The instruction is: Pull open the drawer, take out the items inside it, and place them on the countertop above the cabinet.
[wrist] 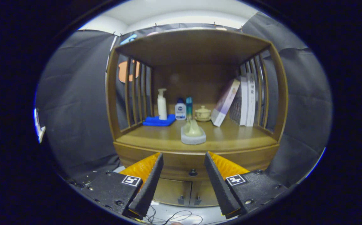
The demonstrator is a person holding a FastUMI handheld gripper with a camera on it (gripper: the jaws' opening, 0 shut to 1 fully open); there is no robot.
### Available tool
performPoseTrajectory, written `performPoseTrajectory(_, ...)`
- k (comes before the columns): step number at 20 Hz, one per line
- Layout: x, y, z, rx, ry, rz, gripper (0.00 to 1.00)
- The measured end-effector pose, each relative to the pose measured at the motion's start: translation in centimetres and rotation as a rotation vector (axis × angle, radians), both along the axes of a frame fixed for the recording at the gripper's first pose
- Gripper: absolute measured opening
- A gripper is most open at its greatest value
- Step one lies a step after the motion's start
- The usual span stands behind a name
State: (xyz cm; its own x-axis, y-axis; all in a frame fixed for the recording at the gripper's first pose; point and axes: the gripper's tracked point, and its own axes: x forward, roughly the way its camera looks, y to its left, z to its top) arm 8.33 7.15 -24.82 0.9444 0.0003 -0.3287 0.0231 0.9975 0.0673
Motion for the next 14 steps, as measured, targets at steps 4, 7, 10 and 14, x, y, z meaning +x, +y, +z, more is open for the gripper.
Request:
performPoseTrajectory(4,-3.8,-0.6,6.5,0.015,-0.078,0.011,0.85)
performPoseTrajectory(7,-6.5,-1.0,11.0,0.018,-0.149,0.032,0.87)
performPoseTrajectory(10,-8.8,-1.8,14.3,-0.009,-0.204,0.038,0.98)
performPoseTrajectory(14,-11.1,-2.3,16.8,0.003,-0.241,0.042,1.0)
